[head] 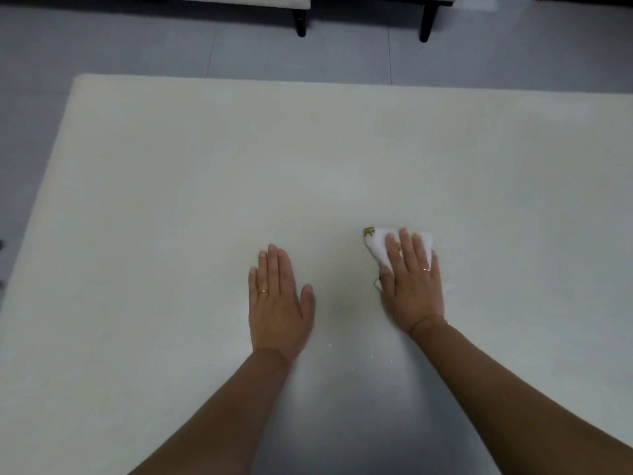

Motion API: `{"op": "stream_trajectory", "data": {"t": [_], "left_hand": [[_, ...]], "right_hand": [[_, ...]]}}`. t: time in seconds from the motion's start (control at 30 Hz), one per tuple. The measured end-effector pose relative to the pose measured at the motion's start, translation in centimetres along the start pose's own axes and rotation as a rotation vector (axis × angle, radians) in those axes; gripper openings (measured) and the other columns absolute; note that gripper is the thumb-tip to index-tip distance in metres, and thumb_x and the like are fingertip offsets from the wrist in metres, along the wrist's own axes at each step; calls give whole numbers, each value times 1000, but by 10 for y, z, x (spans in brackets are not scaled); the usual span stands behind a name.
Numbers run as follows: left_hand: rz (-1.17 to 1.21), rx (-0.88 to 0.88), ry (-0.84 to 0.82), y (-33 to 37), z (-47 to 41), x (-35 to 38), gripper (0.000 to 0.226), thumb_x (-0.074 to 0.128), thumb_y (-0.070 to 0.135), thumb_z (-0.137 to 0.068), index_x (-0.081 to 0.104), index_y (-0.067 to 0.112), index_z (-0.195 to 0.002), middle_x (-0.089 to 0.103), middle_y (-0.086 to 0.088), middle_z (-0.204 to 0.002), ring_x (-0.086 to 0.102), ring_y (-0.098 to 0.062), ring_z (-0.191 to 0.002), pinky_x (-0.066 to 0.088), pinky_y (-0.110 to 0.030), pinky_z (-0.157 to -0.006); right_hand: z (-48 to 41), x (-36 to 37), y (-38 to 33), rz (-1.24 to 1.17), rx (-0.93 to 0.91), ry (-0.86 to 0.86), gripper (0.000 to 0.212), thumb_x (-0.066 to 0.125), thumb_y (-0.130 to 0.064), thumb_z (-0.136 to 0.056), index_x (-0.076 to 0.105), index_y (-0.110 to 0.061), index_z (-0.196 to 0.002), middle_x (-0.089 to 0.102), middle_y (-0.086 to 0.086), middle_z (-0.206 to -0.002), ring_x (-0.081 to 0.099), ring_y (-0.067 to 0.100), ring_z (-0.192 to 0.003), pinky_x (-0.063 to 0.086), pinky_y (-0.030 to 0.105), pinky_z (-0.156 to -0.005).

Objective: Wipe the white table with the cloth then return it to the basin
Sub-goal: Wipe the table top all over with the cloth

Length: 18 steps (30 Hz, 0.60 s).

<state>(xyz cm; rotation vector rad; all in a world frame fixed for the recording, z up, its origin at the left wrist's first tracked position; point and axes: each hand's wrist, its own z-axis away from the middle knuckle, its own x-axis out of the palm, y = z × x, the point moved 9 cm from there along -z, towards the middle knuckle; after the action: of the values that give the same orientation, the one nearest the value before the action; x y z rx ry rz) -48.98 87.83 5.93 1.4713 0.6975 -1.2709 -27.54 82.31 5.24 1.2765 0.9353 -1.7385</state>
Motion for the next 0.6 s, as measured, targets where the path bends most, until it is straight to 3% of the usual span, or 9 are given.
{"op": "stream_trajectory", "data": {"t": [0.07, 0.13, 0.2, 0.27, 0.33, 0.4, 0.5, 0.6], "left_hand": [[4, -2, -3, 4, 22, -2, 67, 24, 40, -95, 23, 0, -149, 18, -17, -158, 10, -27, -148, 4, -40, -120], [7, 41, -21, 15, 54, 4, 63, 29, 37, -96, 30, -1, -146, 24, -18, -156, 18, -30, -146, 12, -43, -119], [4, 65, -55, 21, 84, 14, 62, 31, 36, -96, 34, -2, -144, 27, -18, -154, 24, -31, -144, 17, -45, -117], [-15, 44, -89, 20, 100, 22, 62, 31, 36, -94, 36, -2, -143, 29, -17, -153, 28, -32, -142, 19, -45, -115], [-36, 27, -77, 17, 103, 23, 64, 32, 36, -93, 34, -1, -144, 29, -16, -154, 27, -30, -143, 18, -45, -115], [-54, 25, -76, 17, 101, 24, 65, 31, 37, -92, 31, 0, -146, 26, -14, -156, 22, -28, -145, 16, -44, -116], [-53, 22, -78, 17, 102, 24, 66, 28, 38, -93, 26, 1, -148, 22, -14, -157, 17, -27, -146, 14, -44, -117], [-78, 18, -74, 16, 102, 26, 67, 26, 39, -94, 23, 1, -149, 19, -13, -158, 14, -26, -147, 12, -43, -118]], "right_hand": [[7, 7, -4, -58, 185, -1, 57, 25, -33, -98, 2, -24, -151, -5, 2, -160, -6, 22, -147, -4, 44, -117], [17, 13, -30, -107, 203, -11, 59, 24, -36, -99, -2, -24, -150, -9, 3, -160, -10, 24, -146, -6, 46, -117], [35, 19, -70, -53, 21, -19, 61, 26, -38, -98, 0, -24, -150, -6, 5, -160, -9, 27, -146, -4, 47, -117], [58, 22, -97, -7, -213, -17, 61, 37, -37, -95, 16, -22, -150, 11, 7, -159, 6, 30, -146, 8, 51, -117], [64, 22, -96, 27, -406, -23, 59, 41, -35, -92, 27, -22, -148, 21, 6, -157, 17, 30, -144, 17, 52, -115], [56, 24, -67, 86, -445, -29, 60, 35, -34, -92, 21, -22, -149, 15, 5, -158, 13, 28, -145, 13, 50, -117], [43, 15, 8, 44, -104, 3, 58, 29, -33, -97, 9, -23, -150, 2, 2, -160, 1, 24, -147, 1, 45, -117], [47, 13, 34, -49, 184, 18, 56, 24, -33, -99, 3, -23, -151, -3, 2, -160, -4, 23, -147, -2, 45, -118]]}}
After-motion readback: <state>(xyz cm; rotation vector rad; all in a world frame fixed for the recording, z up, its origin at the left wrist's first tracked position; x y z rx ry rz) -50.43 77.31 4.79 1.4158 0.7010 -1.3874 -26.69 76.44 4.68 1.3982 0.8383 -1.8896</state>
